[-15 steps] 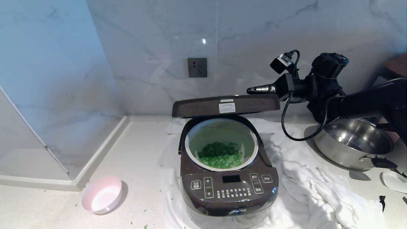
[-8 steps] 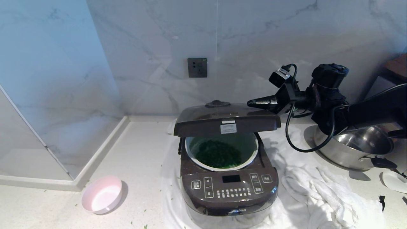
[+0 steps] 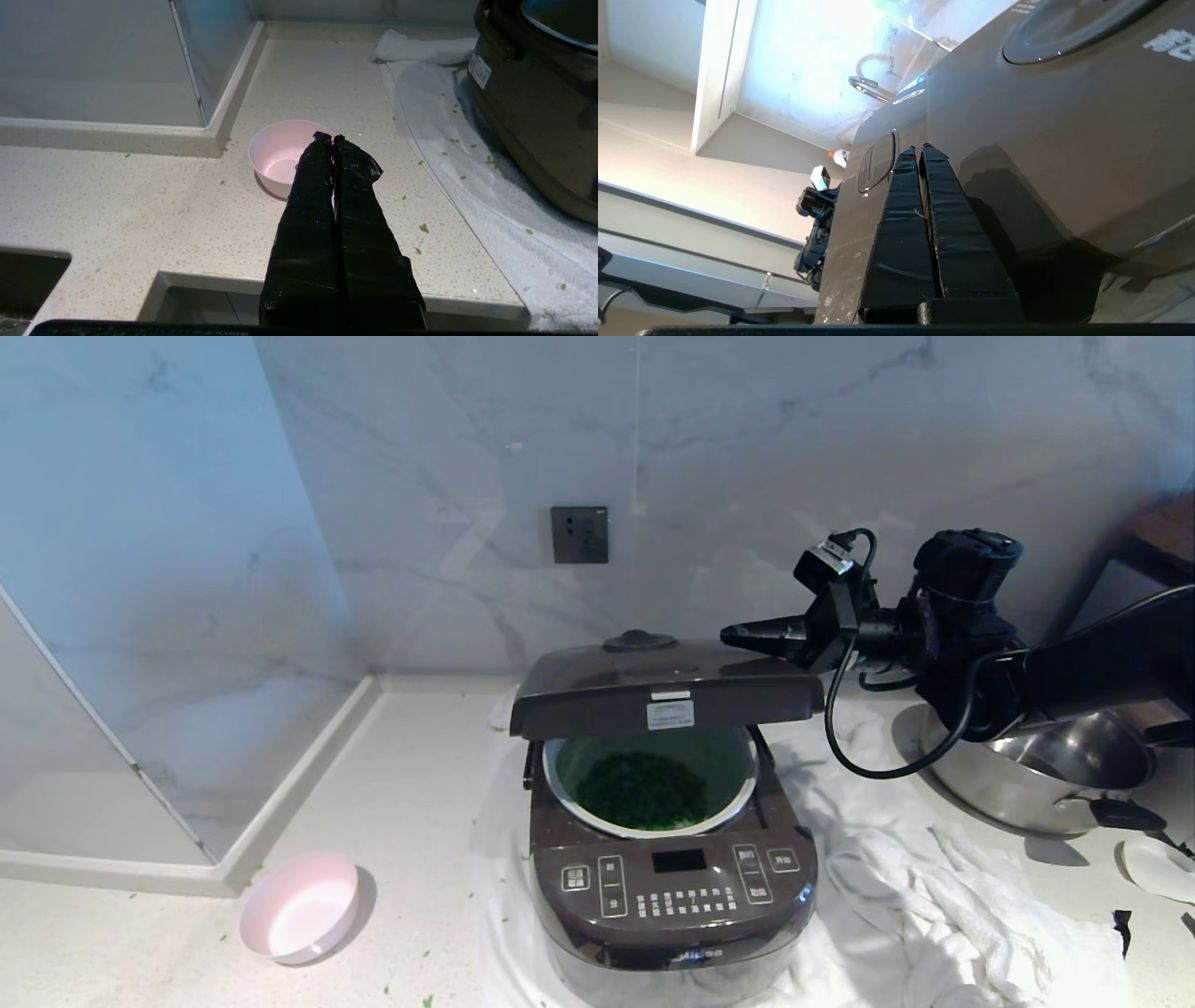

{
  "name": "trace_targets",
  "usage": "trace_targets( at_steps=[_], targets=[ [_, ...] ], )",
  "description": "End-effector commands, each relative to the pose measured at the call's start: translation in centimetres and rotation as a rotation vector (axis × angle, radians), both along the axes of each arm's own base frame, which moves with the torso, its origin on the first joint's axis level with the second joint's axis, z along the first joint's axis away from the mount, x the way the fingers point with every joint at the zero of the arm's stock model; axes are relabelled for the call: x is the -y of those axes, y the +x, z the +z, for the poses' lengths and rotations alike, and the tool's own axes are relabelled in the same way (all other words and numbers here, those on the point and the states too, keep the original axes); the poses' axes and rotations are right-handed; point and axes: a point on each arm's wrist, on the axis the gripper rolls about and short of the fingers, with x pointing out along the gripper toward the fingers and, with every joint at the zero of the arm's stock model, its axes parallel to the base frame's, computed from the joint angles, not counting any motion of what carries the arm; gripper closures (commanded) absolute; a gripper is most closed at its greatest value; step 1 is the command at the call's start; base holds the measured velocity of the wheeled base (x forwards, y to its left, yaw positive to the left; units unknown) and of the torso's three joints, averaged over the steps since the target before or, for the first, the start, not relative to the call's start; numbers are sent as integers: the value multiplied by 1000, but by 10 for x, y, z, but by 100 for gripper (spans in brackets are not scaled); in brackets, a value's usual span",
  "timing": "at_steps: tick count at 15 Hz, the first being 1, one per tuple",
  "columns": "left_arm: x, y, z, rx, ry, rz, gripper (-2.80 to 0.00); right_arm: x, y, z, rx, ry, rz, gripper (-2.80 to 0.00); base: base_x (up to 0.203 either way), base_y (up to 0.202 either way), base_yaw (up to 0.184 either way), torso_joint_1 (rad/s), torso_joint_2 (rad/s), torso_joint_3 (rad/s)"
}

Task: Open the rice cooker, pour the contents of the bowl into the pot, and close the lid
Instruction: Close the rice cooker

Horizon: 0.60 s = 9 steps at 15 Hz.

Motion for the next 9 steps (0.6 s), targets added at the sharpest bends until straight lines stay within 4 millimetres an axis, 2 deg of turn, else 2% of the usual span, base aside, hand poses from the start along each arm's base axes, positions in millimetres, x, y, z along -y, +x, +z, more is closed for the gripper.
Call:
trace_targets(
  at_steps=[1, 3, 6, 9],
  targets=[
    [0, 0, 0, -2, 0, 0, 0, -1, 0, 3, 9, 2, 11, 0, 0, 0, 0, 0, 0, 0],
    [0, 0, 0, -2, 0, 0, 0, -8, -2, 0, 1, 0, 27, 0, 0, 0, 0, 0, 0, 0],
    [0, 0, 0, -2, 0, 0, 0, -19, -6, -18, -60, -11, 55, 0, 0, 0, 0, 0, 0, 0],
    [0, 0, 0, -1, 0, 0, 0, -21, -12, -29, -105, -19, 64, 0, 0, 0, 0, 0, 0, 0]
  ],
)
